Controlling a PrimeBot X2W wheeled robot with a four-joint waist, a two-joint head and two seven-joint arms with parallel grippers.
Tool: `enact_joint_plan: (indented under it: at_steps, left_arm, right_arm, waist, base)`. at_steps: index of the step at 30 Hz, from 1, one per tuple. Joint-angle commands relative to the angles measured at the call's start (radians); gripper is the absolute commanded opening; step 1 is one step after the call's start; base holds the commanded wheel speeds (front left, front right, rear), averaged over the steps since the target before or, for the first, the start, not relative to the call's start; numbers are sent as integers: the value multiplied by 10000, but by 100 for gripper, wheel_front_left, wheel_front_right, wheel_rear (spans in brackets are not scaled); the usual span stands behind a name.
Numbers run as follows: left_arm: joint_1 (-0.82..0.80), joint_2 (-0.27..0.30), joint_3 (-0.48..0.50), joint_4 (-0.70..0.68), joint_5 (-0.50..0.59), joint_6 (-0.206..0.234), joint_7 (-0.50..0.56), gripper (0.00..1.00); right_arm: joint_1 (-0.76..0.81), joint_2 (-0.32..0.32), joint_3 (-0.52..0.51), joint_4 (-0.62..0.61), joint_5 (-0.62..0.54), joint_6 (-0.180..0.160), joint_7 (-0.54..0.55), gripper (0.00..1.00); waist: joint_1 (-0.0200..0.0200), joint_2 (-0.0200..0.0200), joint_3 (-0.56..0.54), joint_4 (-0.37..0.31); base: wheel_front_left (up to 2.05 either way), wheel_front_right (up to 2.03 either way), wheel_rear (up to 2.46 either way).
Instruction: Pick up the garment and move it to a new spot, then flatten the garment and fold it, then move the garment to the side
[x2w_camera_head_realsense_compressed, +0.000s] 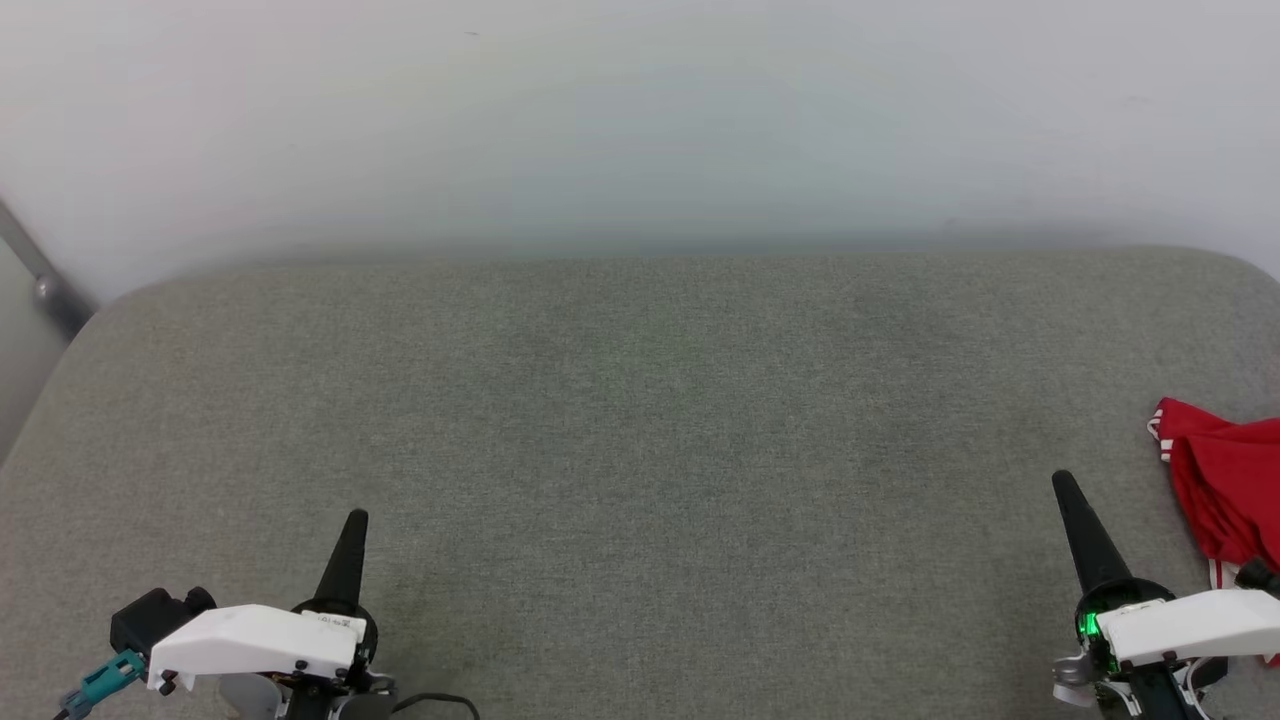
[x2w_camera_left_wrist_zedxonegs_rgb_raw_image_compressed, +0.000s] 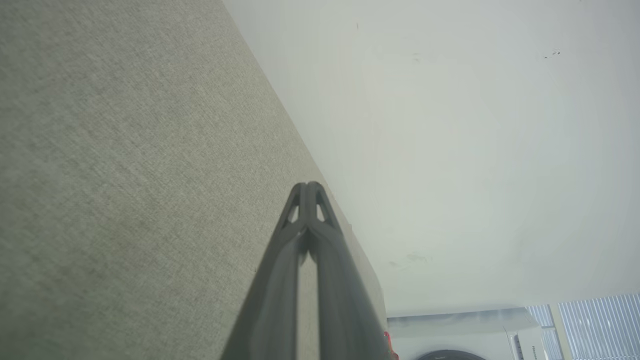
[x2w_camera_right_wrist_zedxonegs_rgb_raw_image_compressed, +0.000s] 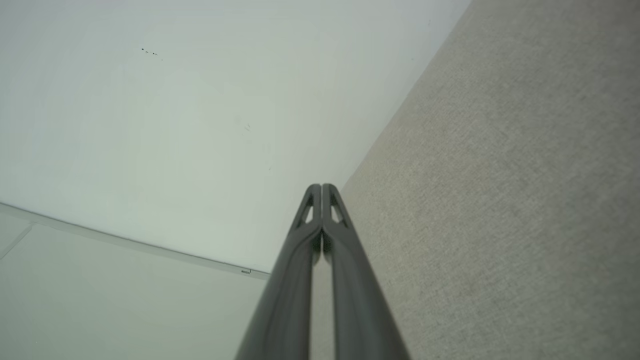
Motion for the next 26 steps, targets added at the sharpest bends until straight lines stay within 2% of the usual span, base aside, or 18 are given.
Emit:
enact_joint_plan:
  at_steps: [1, 26]
  left_arm:
    - [-277, -9, 131, -21, -233, -125, 69, 0]
    - [-436, -539, 823, 194, -1813, -682, 602, 0]
  right_arm:
    - [-244, 8, -38, 1, 290, -4, 47, 0]
    - [-509, 108, -180, 407, 2350, -4, 202, 0]
  waist:
    - [-1, 0, 6, 0]
    - [-1, 0, 84, 2]
  base:
    - [0, 0, 0]
    - [0, 0, 0]
